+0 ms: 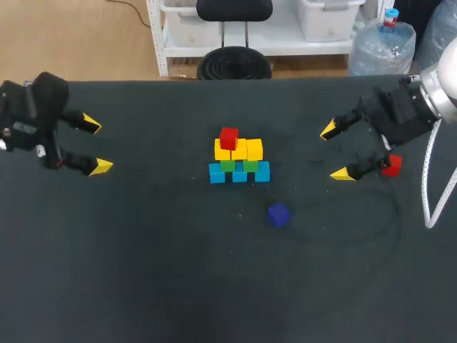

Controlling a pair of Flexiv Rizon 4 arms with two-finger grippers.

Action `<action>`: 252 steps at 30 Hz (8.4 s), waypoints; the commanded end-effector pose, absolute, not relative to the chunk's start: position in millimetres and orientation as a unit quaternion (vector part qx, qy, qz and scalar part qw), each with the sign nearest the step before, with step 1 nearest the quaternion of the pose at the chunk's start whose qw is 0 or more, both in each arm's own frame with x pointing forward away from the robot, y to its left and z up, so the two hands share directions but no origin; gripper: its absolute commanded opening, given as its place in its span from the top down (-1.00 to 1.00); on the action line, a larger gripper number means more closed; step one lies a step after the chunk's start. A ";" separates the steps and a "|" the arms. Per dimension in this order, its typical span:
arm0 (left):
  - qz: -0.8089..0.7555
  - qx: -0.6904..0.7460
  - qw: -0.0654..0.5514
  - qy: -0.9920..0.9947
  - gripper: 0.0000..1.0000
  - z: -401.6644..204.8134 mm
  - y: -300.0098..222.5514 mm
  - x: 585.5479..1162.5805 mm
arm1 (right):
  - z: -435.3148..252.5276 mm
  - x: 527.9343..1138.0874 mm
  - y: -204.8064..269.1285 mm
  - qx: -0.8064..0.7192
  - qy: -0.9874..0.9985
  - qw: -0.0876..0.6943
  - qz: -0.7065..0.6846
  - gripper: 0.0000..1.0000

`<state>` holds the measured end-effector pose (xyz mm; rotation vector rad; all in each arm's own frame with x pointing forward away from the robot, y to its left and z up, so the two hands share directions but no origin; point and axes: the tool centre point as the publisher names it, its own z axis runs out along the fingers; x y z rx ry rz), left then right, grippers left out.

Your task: Place the blue cubes, place green cubes on the blue cubes, place the yellow cubes on the green cubes, then place the red cubes on the yellow cubes, and place purple cube on the red cubes.

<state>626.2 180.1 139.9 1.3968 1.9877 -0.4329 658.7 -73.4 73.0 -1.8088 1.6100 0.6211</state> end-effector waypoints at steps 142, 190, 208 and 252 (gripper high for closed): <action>-0.154 0.519 0.368 0.756 -1.00 139.3 181.8 619.6 | 57.4 711.6 -186.9 -0.611 0.739 0.231 0.167 1.00; -0.154 0.519 0.368 0.756 -1.00 139.3 181.8 619.6 | 107.2 733.3 -57.9 -0.666 0.637 0.306 0.238 1.00; -0.154 0.519 0.368 0.756 -1.00 139.3 181.8 619.6 | 103.6 724.6 -9.6 -0.672 0.646 0.260 0.252 1.00; -0.154 0.519 0.368 0.756 -1.00 139.3 181.8 619.6 | 85.8 709.4 66.1 -0.697 0.638 0.197 0.261 1.00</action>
